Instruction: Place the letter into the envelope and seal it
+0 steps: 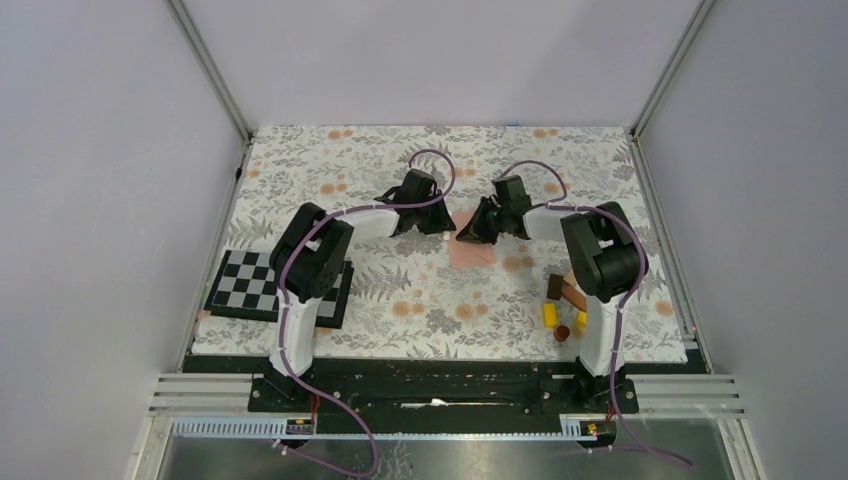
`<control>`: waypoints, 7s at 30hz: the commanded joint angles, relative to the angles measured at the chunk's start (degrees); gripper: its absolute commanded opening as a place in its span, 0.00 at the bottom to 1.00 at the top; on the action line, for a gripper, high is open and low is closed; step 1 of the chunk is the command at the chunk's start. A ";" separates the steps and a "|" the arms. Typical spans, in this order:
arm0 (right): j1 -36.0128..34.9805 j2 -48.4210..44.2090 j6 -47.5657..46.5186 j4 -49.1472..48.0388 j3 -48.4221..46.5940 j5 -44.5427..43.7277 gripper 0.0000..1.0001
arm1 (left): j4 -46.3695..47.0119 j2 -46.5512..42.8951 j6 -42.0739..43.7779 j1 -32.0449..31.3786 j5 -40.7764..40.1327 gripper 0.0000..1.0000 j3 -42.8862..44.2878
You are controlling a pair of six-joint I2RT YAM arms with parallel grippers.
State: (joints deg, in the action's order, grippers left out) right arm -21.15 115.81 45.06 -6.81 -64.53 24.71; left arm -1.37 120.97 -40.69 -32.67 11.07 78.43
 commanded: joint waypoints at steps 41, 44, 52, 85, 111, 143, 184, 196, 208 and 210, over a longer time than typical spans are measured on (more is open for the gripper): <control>7.37 -3.94 6.68 -8.17 13.66 4.94 0.00 | -2.28 2.50 -0.27 1.46 -2.27 0.00 0.92; 6.28 -2.41 6.83 -7.62 11.24 4.64 0.00 | -2.33 2.61 -0.45 1.47 -2.11 0.00 0.89; 3.50 1.60 7.36 -7.60 6.99 4.32 0.00 | -2.32 2.65 -0.36 1.46 -2.11 0.00 0.84; 6.70 5.52 7.15 -7.46 3.27 2.35 0.00 | -2.45 2.87 -0.14 1.73 -2.36 0.00 0.67; 2.87 -0.57 6.23 -6.64 10.05 1.17 0.00 | -2.94 3.43 -1.10 1.73 -2.96 0.00 0.84; 5.60 -35.08 -5.13 19.10 -3.53 -4.12 0.54 | 28.63 -18.86 9.42 1.58 18.53 0.00 -9.78; -17.92 -36.76 -14.85 43.93 -28.46 -36.49 0.41 | 39.21 -39.47 33.74 -12.66 3.96 0.00 -24.73; -17.86 -35.24 -17.12 43.65 -28.98 -35.14 0.22 | 38.97 -39.13 31.50 -12.55 4.64 0.00 -24.56; -9.02 -41.50 -29.93 30.40 -20.32 11.20 0.17 | 63.28 -40.51 -6.92 -2.33 41.01 0.00 -29.34; -8.11 -42.03 -29.69 27.84 -18.35 18.99 0.17 | 67.79 -40.85 -10.92 -2.31 42.75 0.00 -30.38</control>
State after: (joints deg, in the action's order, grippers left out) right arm -31.11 76.93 18.90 28.25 -85.34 22.22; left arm 49.67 83.29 -37.63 -35.16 42.54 49.41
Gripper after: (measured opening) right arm 0.306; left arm 0.223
